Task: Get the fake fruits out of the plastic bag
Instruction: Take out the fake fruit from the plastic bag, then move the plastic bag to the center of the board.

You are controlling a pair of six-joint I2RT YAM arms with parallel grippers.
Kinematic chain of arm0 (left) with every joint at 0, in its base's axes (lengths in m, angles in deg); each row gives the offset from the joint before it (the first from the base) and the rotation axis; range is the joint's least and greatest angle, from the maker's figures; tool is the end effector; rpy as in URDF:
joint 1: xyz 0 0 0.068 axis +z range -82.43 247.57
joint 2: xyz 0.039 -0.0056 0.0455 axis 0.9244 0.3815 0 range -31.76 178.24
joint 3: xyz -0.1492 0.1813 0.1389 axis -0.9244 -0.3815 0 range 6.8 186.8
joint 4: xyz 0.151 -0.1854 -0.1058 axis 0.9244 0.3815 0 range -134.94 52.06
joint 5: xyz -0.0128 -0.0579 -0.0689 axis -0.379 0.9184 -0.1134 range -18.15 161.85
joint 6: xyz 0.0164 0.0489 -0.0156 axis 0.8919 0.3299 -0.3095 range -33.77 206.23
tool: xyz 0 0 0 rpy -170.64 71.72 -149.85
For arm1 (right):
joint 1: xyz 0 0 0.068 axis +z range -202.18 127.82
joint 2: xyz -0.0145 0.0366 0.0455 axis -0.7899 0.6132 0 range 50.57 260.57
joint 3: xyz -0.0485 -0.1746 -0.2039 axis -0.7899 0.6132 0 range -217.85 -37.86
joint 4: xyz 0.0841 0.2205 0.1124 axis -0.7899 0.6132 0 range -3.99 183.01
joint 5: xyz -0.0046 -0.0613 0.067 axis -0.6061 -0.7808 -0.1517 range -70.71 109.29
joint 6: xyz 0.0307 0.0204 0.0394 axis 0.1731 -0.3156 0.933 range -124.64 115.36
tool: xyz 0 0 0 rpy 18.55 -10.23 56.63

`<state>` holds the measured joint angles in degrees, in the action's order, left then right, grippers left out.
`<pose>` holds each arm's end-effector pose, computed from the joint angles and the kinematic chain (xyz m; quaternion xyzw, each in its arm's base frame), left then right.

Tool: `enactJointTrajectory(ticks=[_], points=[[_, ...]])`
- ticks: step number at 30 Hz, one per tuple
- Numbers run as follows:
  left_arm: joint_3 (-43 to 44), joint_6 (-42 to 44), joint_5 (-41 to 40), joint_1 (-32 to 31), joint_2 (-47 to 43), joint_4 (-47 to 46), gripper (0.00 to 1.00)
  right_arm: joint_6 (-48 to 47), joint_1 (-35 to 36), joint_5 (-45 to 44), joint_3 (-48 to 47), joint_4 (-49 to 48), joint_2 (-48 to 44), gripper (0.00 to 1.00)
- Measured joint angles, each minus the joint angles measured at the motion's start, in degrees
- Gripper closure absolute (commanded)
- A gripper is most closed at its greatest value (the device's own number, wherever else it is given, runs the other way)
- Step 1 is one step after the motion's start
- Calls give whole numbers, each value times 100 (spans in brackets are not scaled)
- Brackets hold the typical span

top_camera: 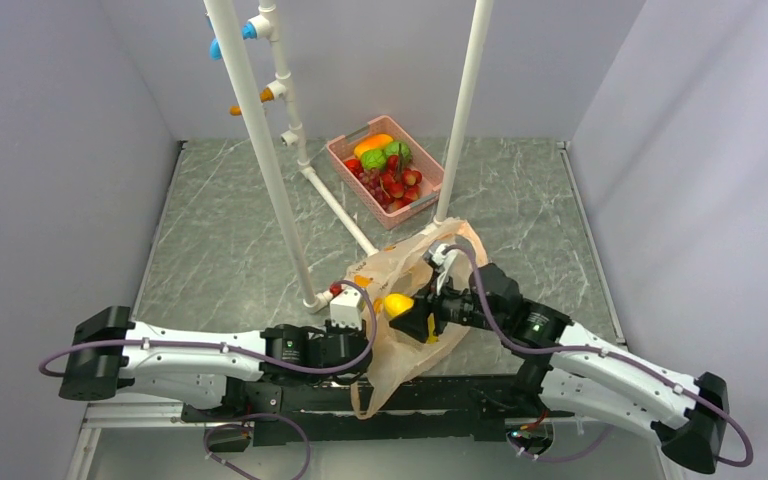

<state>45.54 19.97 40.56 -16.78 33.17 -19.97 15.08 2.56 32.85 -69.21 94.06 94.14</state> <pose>0.0401 -0.2171 0.2171 0.0542 0.9109 -0.2452 0.3272 0.0987 0.1540 0.2646 -0.3095 0.7567 0.4206 0.3934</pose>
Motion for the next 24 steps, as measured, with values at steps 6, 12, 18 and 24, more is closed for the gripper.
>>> enactJointTrajectory(ticks=[6, 12, 18, 24], points=[[31, 70, 109, 0, 190, -136, 100, -7, 0, -415, -894, 470, -295, 100], [411, 411, 304, 31, 597, -339, 100, -31, 0, -1357, -1692, 850, -422, 100], [1499, 1058, 623, 192, 1410, -494, 100, -66, 0, -2135, -2277, 1307, -485, 100], [2181, 1670, 1353, 546, 2059, -1117, 100, 144, 4, -3460, -2409, 1884, -1209, 100]])
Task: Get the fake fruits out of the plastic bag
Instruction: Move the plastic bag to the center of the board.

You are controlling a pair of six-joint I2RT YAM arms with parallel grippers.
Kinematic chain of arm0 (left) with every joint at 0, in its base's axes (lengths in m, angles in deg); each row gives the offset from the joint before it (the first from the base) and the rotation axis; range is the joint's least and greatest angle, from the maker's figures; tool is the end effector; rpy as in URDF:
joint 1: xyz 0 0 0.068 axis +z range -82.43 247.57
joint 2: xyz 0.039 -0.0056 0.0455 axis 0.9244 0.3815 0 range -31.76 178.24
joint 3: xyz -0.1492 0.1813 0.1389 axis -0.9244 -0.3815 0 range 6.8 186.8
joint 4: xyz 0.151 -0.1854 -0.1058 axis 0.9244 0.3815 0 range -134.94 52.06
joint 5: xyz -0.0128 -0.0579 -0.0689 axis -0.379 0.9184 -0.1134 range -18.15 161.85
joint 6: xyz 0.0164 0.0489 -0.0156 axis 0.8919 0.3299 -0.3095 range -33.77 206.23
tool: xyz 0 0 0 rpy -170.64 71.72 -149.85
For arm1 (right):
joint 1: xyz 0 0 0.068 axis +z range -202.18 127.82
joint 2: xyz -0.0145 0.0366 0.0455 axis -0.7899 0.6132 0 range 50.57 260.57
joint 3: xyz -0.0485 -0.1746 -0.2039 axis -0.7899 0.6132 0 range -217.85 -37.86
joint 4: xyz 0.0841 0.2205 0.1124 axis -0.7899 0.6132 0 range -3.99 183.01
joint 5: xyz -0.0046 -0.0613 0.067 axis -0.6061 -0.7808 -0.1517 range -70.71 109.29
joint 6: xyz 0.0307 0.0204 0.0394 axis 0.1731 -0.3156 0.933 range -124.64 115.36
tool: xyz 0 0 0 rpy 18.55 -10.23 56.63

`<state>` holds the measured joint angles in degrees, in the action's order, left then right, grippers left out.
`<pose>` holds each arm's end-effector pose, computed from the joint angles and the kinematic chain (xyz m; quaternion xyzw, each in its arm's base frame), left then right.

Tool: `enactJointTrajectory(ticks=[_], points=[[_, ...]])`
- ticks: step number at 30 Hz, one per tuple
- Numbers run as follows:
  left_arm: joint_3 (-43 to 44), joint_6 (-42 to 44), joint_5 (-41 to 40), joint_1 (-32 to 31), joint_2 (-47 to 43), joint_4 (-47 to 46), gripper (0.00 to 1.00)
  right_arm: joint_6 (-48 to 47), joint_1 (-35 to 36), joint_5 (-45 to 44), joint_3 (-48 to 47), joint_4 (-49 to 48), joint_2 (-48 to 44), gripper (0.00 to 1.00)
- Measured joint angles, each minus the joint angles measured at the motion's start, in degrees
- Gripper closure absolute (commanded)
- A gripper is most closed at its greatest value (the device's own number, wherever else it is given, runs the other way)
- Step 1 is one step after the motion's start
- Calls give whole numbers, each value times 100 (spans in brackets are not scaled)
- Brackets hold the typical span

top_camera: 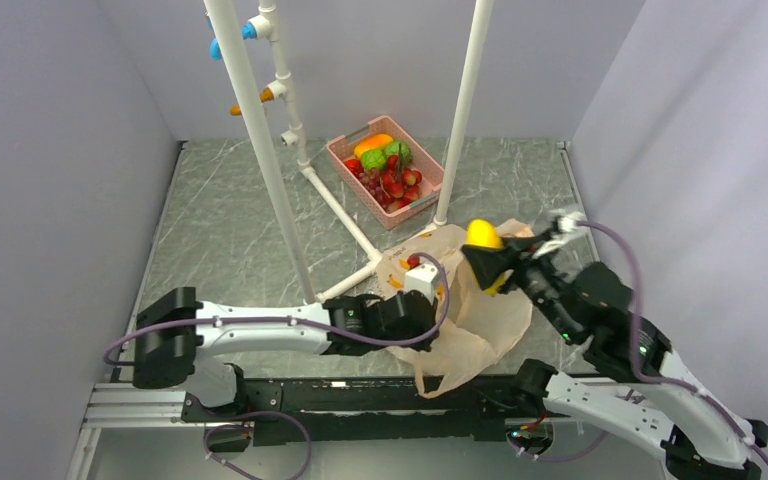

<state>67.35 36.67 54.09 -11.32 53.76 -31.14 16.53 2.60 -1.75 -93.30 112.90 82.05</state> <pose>0.0745 -0.3226 0.2602 0.1610 0.8788 -0.3242 0.3111 0.0690 0.0755 0.4001 -0.0857 0.7187 0.3124 0.6153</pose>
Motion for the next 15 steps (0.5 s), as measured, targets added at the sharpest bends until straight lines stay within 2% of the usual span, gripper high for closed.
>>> enactJointTrajectory(ticks=[5, 9, 10, 13, 15], points=[[498, 205, 916, 472, 787, -586, 100, 74, 0, -1027, -367, 361, -647, 100], [1598, 378, 1567, 752, 1764, -678, 100, 46, 0, -1508, -581, 474, -754, 100], [1954, 437, 1703, 796, 2024, -664, 97, 31, 0, -1563, -590, 511, -765, 100], [2789, 599, 2031, 887, 2557, -634, 68, -26, 0, -1696, -590, 693, -772, 100], [2951, 664, 2218, 964, 2634, -649, 55, -63, 0, -1751, -590, 772, -774, 100]])
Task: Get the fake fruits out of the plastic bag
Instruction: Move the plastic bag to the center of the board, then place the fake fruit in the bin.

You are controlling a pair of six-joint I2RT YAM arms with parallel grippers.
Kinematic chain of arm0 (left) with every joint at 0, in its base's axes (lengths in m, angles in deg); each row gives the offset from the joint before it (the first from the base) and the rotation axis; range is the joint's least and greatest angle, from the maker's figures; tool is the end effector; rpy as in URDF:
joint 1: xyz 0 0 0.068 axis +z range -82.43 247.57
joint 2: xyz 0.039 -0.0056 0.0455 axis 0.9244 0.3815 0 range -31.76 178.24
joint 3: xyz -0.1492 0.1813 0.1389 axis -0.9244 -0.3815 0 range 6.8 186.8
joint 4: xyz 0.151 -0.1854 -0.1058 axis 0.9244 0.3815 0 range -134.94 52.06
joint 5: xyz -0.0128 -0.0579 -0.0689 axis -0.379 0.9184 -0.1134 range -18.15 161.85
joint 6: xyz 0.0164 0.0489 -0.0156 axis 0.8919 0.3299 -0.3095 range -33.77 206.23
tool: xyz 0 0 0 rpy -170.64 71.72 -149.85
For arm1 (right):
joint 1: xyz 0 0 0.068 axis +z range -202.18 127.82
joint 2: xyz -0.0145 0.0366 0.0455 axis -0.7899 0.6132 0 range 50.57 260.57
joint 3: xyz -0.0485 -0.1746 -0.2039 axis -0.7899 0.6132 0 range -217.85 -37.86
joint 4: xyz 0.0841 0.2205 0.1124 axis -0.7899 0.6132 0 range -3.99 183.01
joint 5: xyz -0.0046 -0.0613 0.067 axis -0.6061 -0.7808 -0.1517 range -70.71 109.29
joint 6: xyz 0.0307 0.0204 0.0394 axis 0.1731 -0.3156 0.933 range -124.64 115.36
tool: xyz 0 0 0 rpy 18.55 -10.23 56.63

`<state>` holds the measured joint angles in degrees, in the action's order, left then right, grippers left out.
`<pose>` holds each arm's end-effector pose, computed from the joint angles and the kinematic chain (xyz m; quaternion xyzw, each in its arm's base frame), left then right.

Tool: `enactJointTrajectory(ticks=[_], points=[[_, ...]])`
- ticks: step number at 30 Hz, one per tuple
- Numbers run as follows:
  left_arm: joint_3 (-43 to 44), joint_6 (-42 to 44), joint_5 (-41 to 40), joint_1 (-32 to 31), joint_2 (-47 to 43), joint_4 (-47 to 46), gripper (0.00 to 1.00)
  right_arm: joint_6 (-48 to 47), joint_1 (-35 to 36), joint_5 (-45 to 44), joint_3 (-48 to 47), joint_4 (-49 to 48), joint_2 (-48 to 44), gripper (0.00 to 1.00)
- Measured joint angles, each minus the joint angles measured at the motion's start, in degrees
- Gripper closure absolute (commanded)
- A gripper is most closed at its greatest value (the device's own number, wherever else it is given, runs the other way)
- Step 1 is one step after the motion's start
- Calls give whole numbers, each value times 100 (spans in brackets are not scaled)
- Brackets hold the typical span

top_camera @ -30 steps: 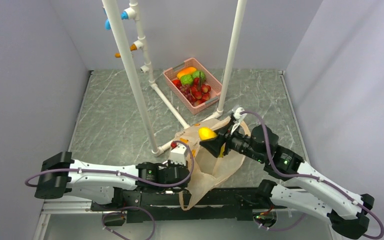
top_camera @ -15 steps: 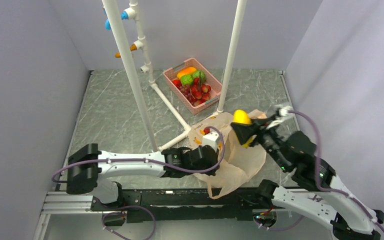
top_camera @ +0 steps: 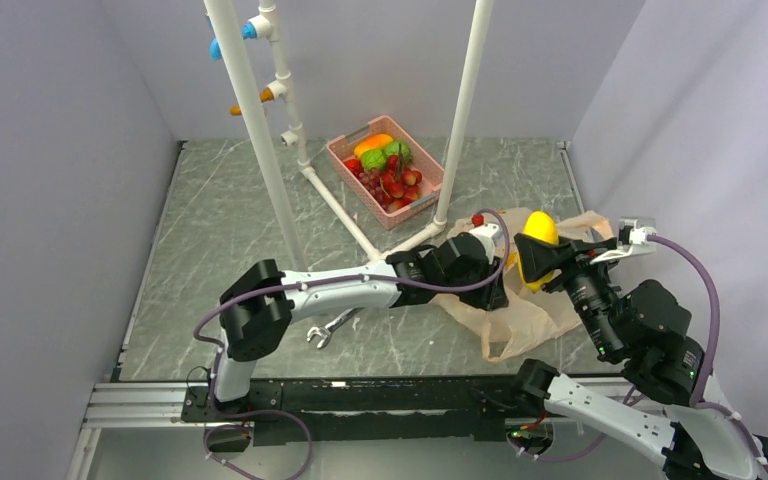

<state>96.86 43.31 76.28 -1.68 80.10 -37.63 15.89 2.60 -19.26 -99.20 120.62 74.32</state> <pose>0.1618 -0.4346 0.2701 0.2153 0.8343 -0.4388 0.2549 0.0399 0.0179 0.4220 0.0374 0.6916 0.2384 0.6808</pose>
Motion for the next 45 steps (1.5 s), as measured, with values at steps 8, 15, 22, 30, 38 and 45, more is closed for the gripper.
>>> enactJointTrajectory(ticks=[8, 15, 22, 30, 38, 45], points=[[-815, 68, 278, 273, -466, -125, 9, -76, 0, -42, 0, 157, 4, 100], [-2450, 55, 79, 151, -2485, -2, 6, -63, 0, -44, 44, 90, 328, 100], [-4242, -334, -164, -87, -5160, -195, 5, -13, -11, 140, 560, -498, 1779, 100], [-5090, -595, -673, -682, -7090, 999, 6, -118, -337, 767, 675, -1657, 4059, 100], [-5473, -927, -1226, -846, -8900, 2406, 2, -529, -1047, 1137, -527, -2409, 6511, 100], [-5608, -1034, -1309, -850, -9457, 3165, 2, -1102, -1250, 1075, -2267, -2616, 8332, 100]])
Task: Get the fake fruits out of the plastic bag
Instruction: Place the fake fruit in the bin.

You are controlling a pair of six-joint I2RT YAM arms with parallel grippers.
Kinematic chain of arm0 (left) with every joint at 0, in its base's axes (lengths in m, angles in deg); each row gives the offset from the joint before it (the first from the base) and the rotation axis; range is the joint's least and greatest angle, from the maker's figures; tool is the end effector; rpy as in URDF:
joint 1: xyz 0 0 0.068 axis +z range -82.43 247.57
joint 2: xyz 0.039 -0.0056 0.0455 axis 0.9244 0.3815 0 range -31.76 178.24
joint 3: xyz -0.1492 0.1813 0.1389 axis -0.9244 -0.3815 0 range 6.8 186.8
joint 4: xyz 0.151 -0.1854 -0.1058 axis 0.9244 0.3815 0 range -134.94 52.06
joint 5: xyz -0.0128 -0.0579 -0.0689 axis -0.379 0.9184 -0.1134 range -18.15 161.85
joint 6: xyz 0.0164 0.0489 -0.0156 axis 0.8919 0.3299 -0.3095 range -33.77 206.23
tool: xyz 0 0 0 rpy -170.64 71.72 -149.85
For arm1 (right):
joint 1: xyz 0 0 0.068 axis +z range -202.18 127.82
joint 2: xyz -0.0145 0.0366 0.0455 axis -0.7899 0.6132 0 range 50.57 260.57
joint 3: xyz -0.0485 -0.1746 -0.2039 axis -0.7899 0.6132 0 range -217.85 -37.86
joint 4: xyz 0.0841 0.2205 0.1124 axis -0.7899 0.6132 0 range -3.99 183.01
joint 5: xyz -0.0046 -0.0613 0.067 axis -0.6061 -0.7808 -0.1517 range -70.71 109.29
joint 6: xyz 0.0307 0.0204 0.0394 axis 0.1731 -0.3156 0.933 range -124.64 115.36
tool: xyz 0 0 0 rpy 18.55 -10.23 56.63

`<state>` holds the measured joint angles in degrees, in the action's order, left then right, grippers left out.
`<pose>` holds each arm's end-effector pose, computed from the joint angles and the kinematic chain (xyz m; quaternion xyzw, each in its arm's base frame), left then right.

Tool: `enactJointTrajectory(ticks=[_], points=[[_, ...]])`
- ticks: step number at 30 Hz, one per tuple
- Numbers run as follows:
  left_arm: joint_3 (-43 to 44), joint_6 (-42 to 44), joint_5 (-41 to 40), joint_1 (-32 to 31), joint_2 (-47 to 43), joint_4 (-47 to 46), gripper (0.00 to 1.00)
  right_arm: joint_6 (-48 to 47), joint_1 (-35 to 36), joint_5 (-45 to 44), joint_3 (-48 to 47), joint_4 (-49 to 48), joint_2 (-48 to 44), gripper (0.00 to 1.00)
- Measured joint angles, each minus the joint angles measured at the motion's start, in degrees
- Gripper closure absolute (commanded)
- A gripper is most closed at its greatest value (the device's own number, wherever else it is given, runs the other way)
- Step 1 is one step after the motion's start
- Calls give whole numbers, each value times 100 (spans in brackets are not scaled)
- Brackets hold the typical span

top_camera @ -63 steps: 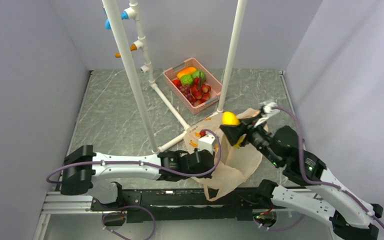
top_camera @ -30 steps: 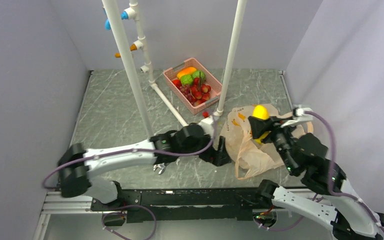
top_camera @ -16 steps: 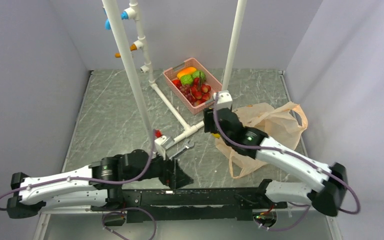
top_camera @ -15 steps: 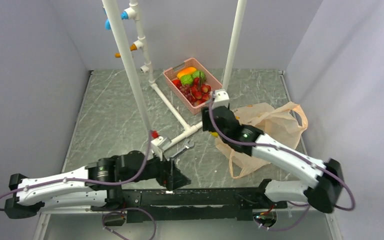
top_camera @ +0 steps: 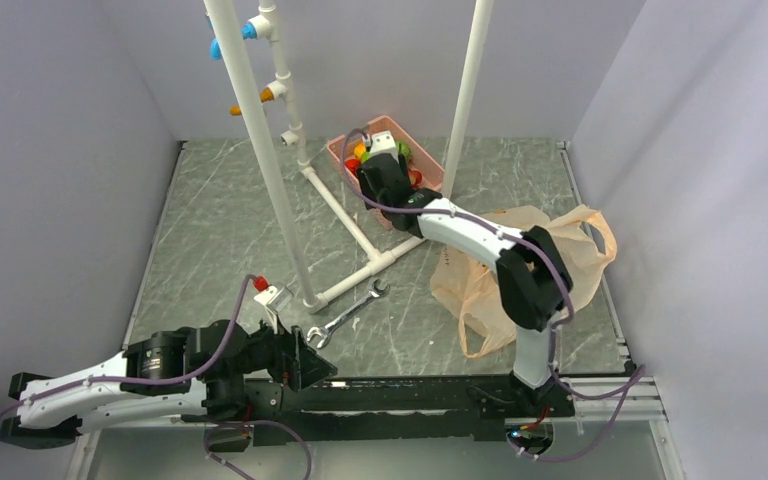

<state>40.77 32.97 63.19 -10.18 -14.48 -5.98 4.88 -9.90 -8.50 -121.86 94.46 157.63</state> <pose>0.0237 -0.0833 0.2784 0.1345 0.8180 -0.4797 0.2875 0.3340 0.2812 0.2699 -0.1263 0.8457 0.0187 0.5181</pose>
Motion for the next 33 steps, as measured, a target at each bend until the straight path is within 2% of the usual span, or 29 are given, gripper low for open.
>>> enactJointTrajectory(ticks=[4, 11, 15, 19, 23, 25, 33], points=[[0, -4, -26, -2, -4, 310, 1, -280, -232, 33, -820, 17, 802, 98], [0, -2, -55, -2, -35, 566, 1, -697, -431, 7, -1958, 254, 1880, 79], [-2, -2, -105, -2, -81, 592, 1, -789, -468, 11, -2074, 457, 2052, 51], [-22, -2, -129, -2, -94, 590, 1, -811, -481, 35, -2098, 551, 2055, 34], [-26, 0, -129, -2, -66, 586, 0, -903, -492, 114, -2203, 656, 2057, 8], [-26, 0, -127, -2, -4, 586, 0, -953, -492, 116, -2293, 737, 2057, 5], [-24, 4, -153, -2, 48, 616, 1, -833, -457, 256, -2452, 1298, 1858, 3]])
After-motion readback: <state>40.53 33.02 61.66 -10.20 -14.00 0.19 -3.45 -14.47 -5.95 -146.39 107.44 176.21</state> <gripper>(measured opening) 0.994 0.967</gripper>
